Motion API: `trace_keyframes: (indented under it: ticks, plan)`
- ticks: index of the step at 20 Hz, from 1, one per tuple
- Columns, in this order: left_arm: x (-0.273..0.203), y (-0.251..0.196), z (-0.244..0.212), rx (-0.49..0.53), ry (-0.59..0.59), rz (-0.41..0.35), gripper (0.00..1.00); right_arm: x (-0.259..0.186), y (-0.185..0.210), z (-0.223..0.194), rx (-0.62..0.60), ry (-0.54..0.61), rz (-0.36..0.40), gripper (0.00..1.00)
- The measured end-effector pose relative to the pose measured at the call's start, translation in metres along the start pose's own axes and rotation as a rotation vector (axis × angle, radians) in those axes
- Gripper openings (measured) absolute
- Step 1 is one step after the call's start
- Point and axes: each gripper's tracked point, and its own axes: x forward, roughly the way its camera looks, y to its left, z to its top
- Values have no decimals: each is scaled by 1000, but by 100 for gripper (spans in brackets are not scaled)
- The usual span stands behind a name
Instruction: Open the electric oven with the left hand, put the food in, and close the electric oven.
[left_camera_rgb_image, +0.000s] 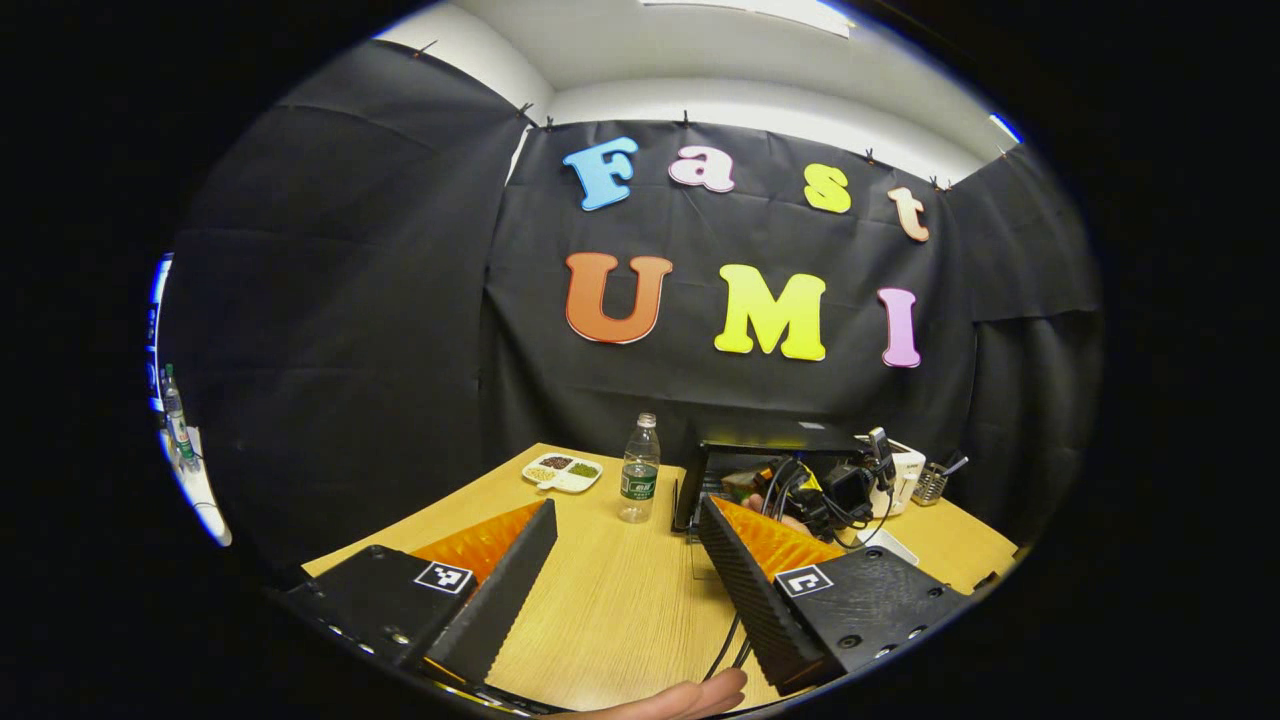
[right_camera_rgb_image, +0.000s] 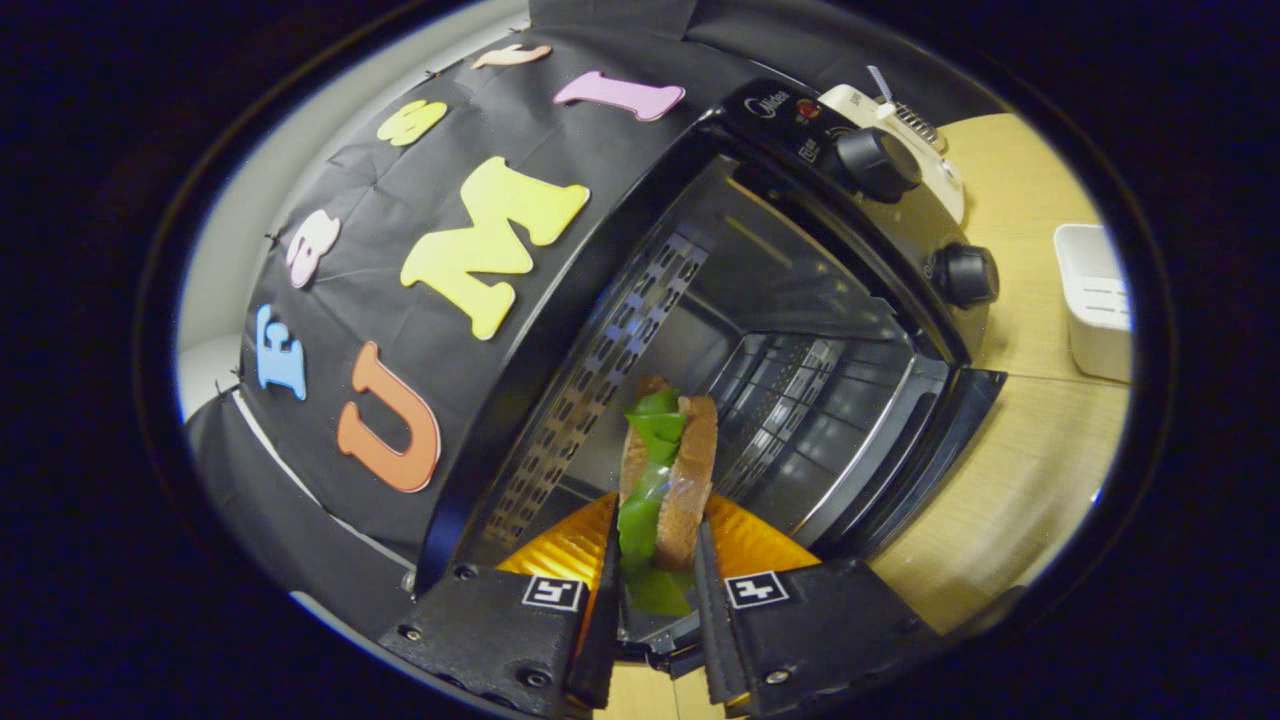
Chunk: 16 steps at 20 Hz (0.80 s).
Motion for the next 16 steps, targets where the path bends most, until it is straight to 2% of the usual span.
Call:
trace_keyframes:
  ticks: [4,5,6,7,8,9,10,11,12,13,14,16]
  plan:
    - [5,2,-2,36,-1,3,94,5,-8,0,-17,17,-12,46]
    - [5,0,-3,36,1,-2,94,5,-9,-1,-34,24,-17,37]
    - [4,-1,-2,37,1,-9,94,5,-6,-4,-48,31,-15,51]
    - [3,0,0,39,0,-11,94,4,-3,-10,-83,64,-11,53]
    - [3,0,1,43,-2,-11,94,3,-1,-14,-139,85,-17,48]
    - [4,-1,2,48,-3,-12,94,3,1,-14,-200,96,-22,53]
    - [4,-1,2,52,-3,-12,94,2,3,-17,-266,98,-38,72]
    - [4,-2,1,58,1,-15,94,2,1,-17,-337,111,-57,62]
    - [4,-2,0,65,4,-16,94,0,1,-21,-406,129,-71,81]
    - [4,-1,0,71,7,-15,94,0,2,-23,-473,150,-78,70]
    - [4,0,-1,75,10,-12,94,0,4,-23,-533,158,-90,89]
    - [3,-1,-1,83,17,-11,94,1,3,-23,-654,178,-112,92]
